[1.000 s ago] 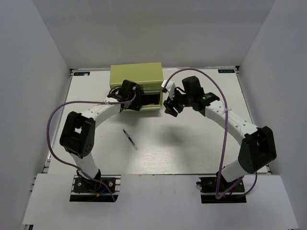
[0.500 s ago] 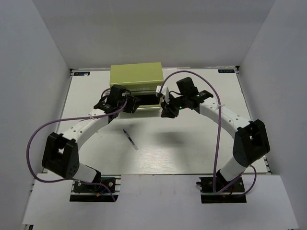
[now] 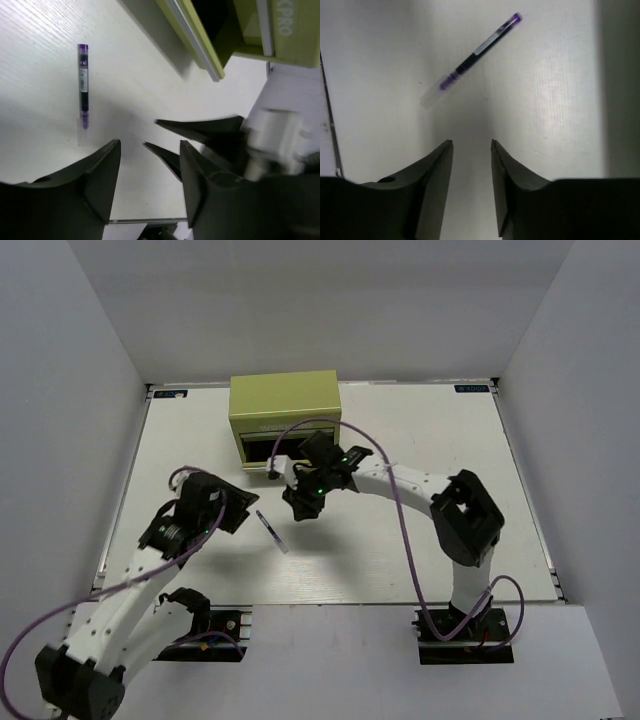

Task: Sort the stationery into containers
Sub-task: Grab a piece of stationery with the right arm

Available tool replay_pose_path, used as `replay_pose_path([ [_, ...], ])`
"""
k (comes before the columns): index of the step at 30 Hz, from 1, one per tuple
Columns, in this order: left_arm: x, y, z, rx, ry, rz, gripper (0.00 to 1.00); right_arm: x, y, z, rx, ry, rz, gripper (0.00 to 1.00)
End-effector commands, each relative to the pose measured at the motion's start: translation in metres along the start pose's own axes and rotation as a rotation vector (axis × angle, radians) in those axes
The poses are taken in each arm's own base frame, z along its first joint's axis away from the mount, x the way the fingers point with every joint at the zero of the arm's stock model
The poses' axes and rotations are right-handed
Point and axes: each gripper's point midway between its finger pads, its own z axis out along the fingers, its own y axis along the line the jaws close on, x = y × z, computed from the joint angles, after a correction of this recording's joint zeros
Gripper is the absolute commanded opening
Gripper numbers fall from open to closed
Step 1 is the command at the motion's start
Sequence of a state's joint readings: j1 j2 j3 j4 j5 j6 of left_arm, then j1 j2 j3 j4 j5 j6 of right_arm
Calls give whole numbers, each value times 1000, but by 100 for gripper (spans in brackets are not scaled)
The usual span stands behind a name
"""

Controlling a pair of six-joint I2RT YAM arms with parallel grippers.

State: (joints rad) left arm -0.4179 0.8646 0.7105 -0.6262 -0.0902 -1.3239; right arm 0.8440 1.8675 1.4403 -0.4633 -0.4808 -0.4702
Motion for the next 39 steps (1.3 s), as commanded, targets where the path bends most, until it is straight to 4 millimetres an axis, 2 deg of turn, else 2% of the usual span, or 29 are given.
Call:
replay_pose_path([
  [1, -8, 37, -23, -45, -63, 105, 64, -2, 8, 23, 37, 45, 83, 46],
  [3, -12, 49, -39, -42, -94, 104, 74, -9, 12, 38, 49, 49, 90, 53],
  [5, -14, 54, -48, -36, -109, 93, 81, -3, 16, 54, 44, 74, 131, 59],
  [9, -14, 63, -65, 9, -132, 64, 82, -19, 18, 74, 76, 56, 173, 61],
  [10, -15, 69, -67, -5, -141, 66, 82, -14, 18, 82, 86, 75, 181, 61],
  [14, -21, 72, -79, 6, -174, 51, 82, -19, 15, 97, 155, 75, 225, 58],
  [22, -17, 74, -89, 30, -160, 38, 82, -12, 15, 119, 230, 105, 238, 57],
  [24, -18, 73, -90, 41, -162, 27, 82, -2, 14, 124, 267, 133, 233, 57],
  [27, -18, 73, -90, 41, -162, 27, 82, 13, 5, 123, 342, 176, 226, 51],
  [28, -18, 73, -90, 41, -162, 27, 82, 23, 6, 123, 340, 197, 229, 44],
  [30, -17, 74, -87, 39, -162, 27, 82, 29, 8, 119, 337, 217, 221, 34],
  [31, -17, 74, -84, 35, -161, 28, 82, 45, 10, 118, 332, 254, 225, 23],
  [32, -18, 71, -84, 47, -164, 26, 82, 44, 10, 111, 342, 252, 209, 18],
  [34, -14, 75, -77, 38, -152, 28, 82, 56, 10, 106, 350, 276, 184, 6],
  [36, -12, 75, -71, 44, -144, 28, 82, 62, 11, 96, 361, 287, 164, 1],
  [37, -10, 75, -69, 50, -136, 28, 82, 68, 11, 93, 352, 298, 135, 0],
  [38, -11, 73, -66, 61, -139, 26, 82, 64, 9, 87, 349, 282, 123, 0],
  [39, -8, 73, -64, 65, -128, 27, 82, 71, 15, 81, 327, 286, 117, 0],
])
